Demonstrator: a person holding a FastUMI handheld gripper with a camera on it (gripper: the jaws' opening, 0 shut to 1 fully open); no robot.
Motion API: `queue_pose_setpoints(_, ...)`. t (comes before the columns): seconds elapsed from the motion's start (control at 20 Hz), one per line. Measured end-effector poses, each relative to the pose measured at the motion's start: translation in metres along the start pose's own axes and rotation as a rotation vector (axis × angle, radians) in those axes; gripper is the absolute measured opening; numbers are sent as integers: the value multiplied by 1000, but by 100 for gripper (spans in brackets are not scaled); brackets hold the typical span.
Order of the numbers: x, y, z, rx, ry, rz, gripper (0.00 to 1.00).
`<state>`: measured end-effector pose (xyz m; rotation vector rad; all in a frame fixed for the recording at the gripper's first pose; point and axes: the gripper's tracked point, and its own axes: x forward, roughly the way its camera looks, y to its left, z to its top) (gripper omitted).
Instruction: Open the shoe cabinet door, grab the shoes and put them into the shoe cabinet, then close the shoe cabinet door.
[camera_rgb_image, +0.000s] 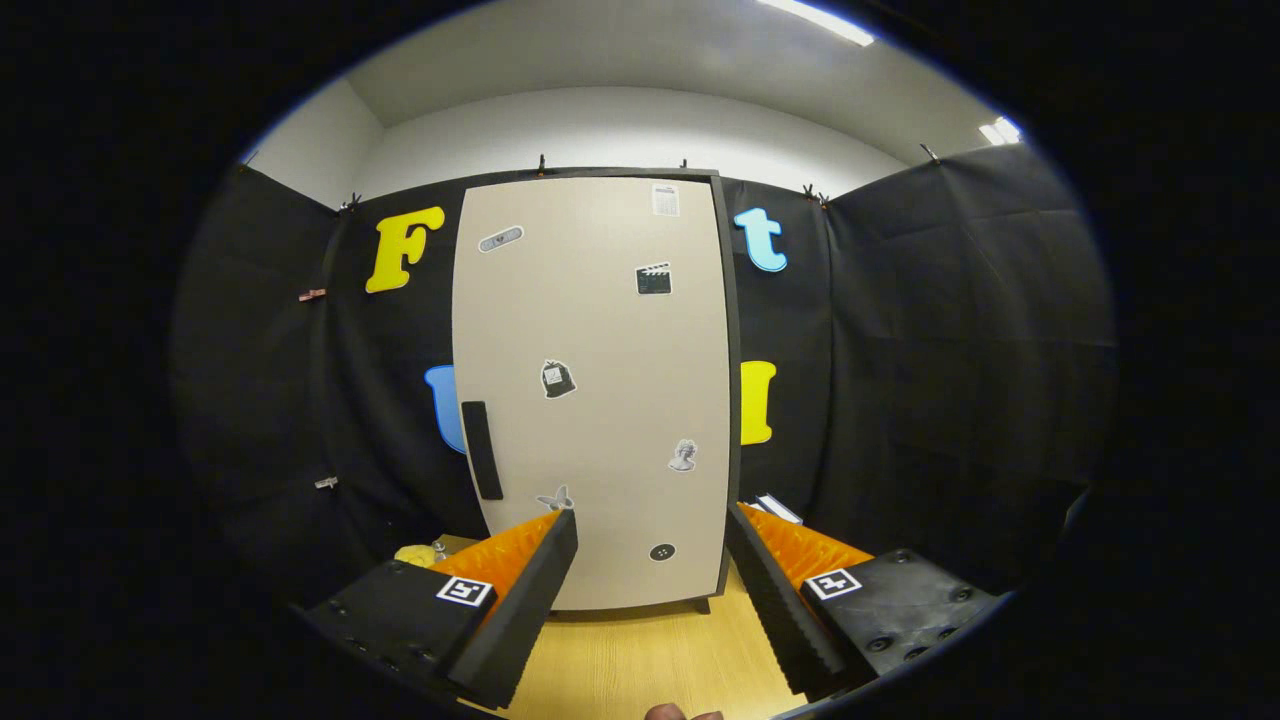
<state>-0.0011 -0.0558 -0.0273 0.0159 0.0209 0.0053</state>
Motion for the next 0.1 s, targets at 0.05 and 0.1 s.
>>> queue_pose_setpoints(0.05,0,0,0,1,0,1,97)
queue_pose_setpoints(0.1,0,0,1,3,0,4,97)
